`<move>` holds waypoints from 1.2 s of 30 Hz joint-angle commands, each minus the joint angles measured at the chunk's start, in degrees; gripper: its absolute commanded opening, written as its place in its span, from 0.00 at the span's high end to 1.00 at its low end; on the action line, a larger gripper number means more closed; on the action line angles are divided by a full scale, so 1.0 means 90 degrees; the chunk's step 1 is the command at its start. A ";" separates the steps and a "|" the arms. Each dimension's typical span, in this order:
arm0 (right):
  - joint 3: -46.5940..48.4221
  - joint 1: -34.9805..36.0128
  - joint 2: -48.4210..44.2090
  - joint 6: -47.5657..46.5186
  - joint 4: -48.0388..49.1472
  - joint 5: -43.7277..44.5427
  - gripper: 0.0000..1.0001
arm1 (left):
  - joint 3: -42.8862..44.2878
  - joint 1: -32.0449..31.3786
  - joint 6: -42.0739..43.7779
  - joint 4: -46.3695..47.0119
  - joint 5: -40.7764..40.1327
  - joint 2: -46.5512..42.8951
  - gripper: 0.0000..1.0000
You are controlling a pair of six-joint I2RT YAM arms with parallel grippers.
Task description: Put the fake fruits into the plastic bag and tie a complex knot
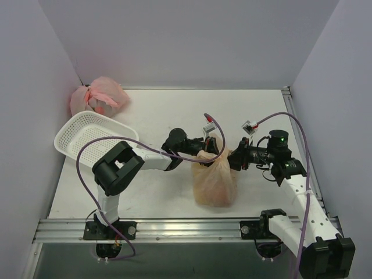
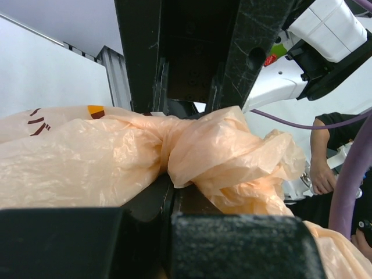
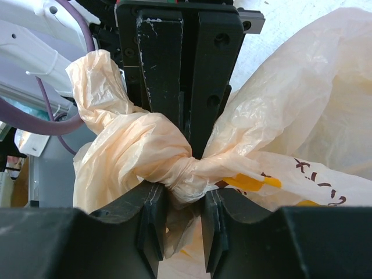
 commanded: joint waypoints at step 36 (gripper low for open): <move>0.0939 -0.0776 0.0183 -0.2012 -0.2467 -0.0482 0.94 | 0.0151 0.0097 0.0208 0.0420 0.0197 -0.0163 1.00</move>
